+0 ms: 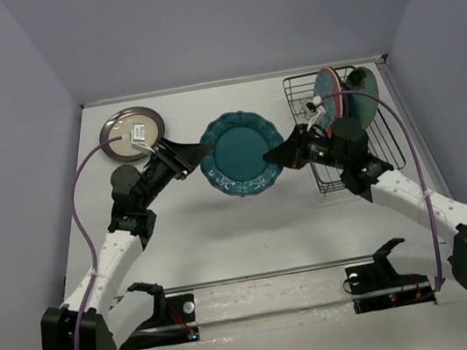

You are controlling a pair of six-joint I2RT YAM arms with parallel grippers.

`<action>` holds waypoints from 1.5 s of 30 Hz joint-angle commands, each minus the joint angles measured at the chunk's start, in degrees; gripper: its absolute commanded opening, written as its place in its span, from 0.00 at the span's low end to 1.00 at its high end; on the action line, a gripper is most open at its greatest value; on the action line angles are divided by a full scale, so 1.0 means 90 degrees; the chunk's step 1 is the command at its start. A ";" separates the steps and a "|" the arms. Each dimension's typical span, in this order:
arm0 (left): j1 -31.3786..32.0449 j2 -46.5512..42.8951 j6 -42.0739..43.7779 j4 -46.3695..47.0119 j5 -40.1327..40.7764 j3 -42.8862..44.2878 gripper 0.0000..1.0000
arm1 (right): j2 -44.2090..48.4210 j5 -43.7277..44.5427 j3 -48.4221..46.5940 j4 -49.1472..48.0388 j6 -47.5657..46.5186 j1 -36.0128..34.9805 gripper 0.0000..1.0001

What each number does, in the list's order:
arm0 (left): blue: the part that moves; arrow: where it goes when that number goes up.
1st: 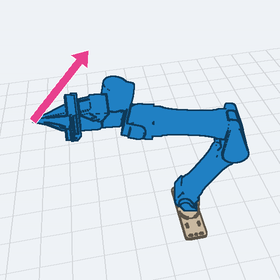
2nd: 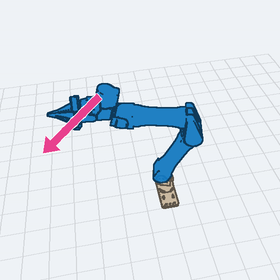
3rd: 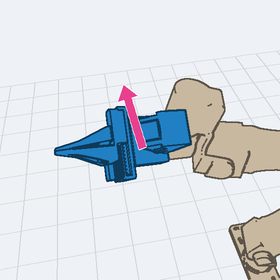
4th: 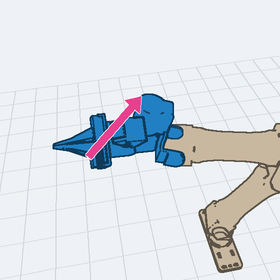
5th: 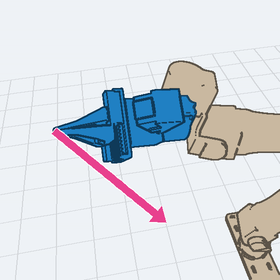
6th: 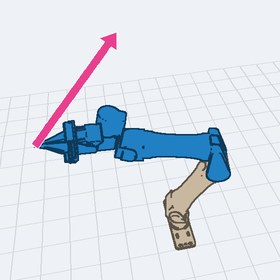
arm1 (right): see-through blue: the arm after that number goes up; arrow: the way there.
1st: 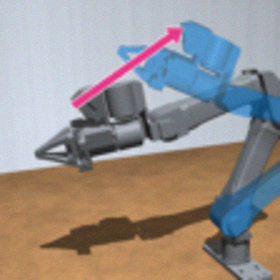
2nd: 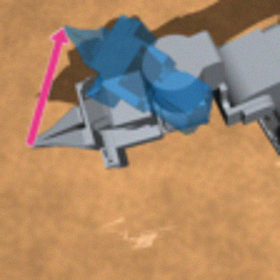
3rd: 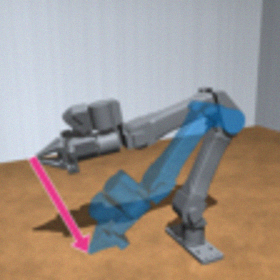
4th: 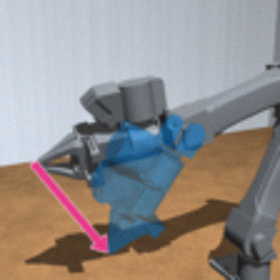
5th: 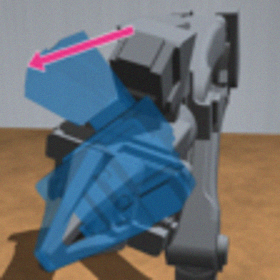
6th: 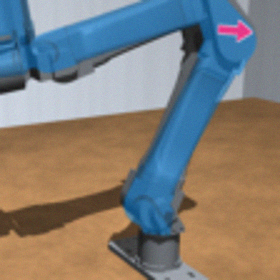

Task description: Load the plates into the dish rack

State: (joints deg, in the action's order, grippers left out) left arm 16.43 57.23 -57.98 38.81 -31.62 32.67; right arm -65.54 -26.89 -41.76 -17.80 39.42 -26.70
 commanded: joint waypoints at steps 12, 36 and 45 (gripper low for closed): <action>0.0079 -0.1319 0.2838 -0.3462 0.1286 0.1263 0.99 | 0.0612 0.3340 -0.2039 0.1977 -0.2132 0.0701 0.07; 0.0060 -0.2238 0.4186 -0.4575 0.2068 0.1341 0.99 | -0.1956 0.7725 -0.4481 0.2535 -0.5454 0.0701 0.07; 0.0069 -0.2228 0.4176 -0.4576 0.2087 0.1322 0.99 | -0.2385 0.7764 -0.4277 0.2398 -0.5474 0.0701 0.07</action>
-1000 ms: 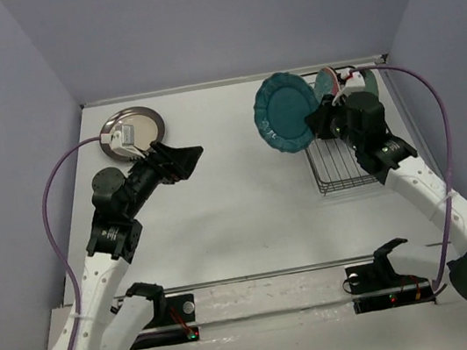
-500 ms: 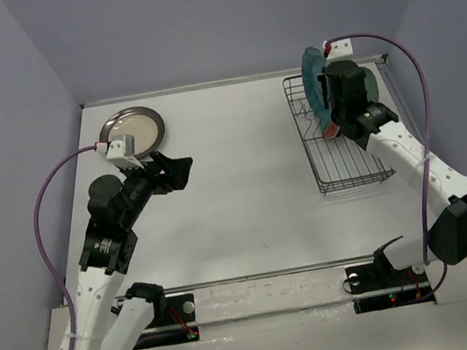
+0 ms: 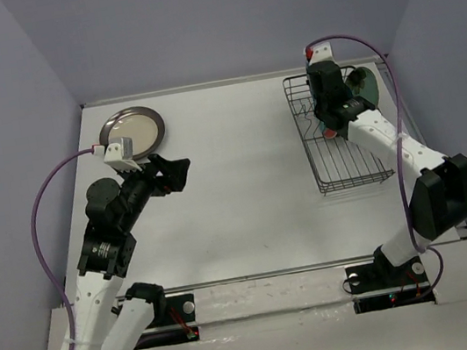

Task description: Load the plates into the dish rack

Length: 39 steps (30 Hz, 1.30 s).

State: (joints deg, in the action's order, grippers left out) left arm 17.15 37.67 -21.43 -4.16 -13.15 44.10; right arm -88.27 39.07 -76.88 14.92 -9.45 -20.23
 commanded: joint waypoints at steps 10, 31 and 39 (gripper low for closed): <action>-0.0011 0.0004 0.0106 0.0218 0.0084 0.0022 0.99 | -0.0192 0.0143 0.0017 -0.1365 0.0278 0.0099 0.07; -0.0645 0.1224 -0.0723 0.0403 0.0105 0.0149 0.99 | -0.0222 -0.0834 0.0115 -0.1033 0.1851 0.0285 0.81; -0.1622 0.2084 -0.1846 0.1204 0.0101 -0.0485 0.99 | 0.1094 -0.2074 0.0017 -0.0525 0.2153 0.0168 0.92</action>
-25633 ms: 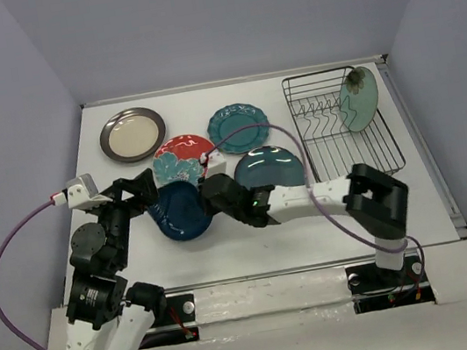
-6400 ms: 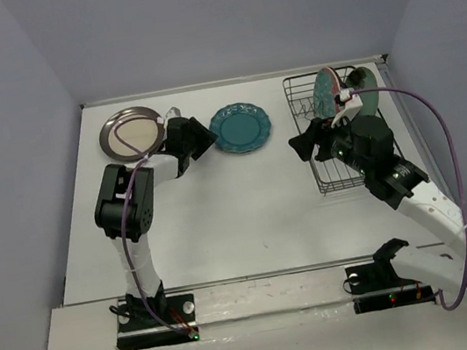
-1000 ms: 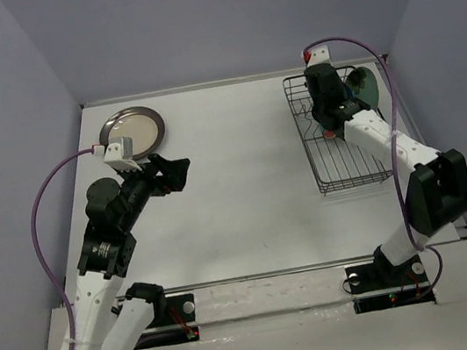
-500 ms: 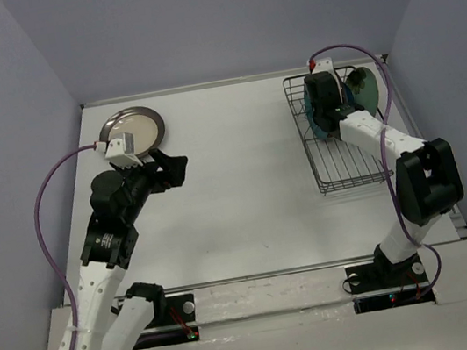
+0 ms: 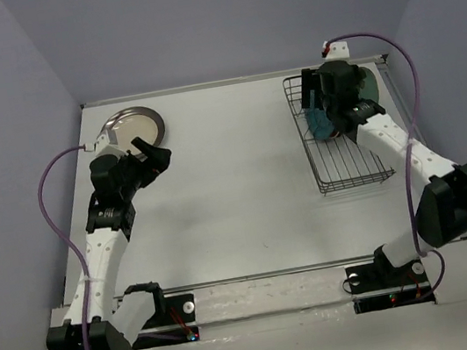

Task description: Load the plates into the dish rack

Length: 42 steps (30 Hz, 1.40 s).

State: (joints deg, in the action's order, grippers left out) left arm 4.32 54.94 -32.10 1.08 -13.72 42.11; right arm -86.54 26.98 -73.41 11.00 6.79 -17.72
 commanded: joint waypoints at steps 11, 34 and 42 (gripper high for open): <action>-0.0703 0.1668 -0.2116 0.1647 0.1738 -0.0314 0.99 | 0.2679 -0.2949 0.1104 -0.0547 0.1267 -0.1058 0.94; -0.1827 0.6424 -0.3210 0.3413 0.1017 0.1766 0.77 | 0.3698 -0.4092 0.3459 -0.1574 0.2254 -0.1303 0.94; -0.1866 0.6875 -0.3553 0.4146 0.0724 0.1670 0.06 | 0.3542 -0.3926 0.3410 -0.1594 0.2254 -0.1303 0.94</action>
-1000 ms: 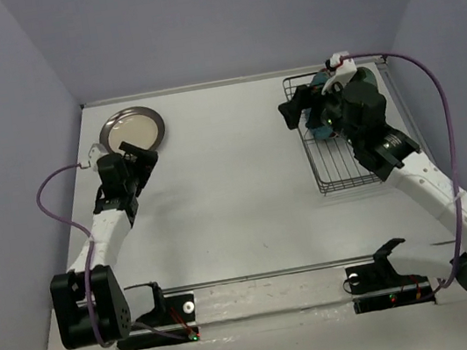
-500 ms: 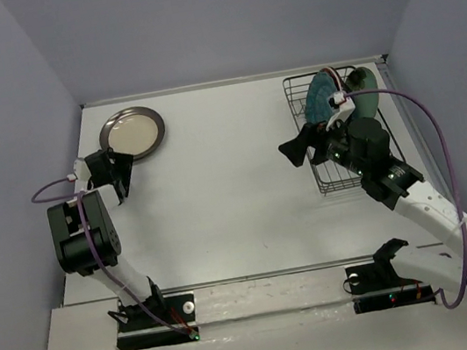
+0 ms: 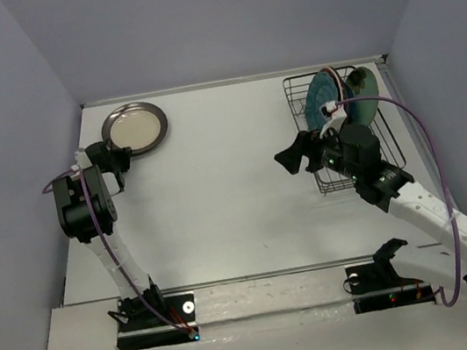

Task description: Load the plates into the dish rack

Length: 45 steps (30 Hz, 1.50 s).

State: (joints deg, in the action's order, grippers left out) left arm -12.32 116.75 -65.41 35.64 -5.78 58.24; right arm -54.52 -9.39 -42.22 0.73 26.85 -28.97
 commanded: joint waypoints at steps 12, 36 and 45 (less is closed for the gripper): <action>0.0343 -0.2403 0.0012 0.0904 -0.1553 -0.0406 0.06 | -0.0309 0.0077 -0.0738 -0.0267 0.0112 -0.0052 0.96; 0.2218 -0.7992 0.0412 -0.0043 -0.2618 -0.2858 0.06 | -0.0064 0.0108 -0.1618 0.0769 0.0493 -0.0052 1.00; 0.2979 -0.7583 0.0627 -0.0034 -0.2707 -0.2692 0.06 | -0.0650 -0.1338 -0.1432 -0.0003 0.0483 -0.0052 1.00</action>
State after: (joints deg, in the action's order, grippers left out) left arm 11.64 48.29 -58.83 25.28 -26.74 29.71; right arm -58.89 -15.57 -55.33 5.28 31.29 -28.97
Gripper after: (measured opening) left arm 0.146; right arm 0.994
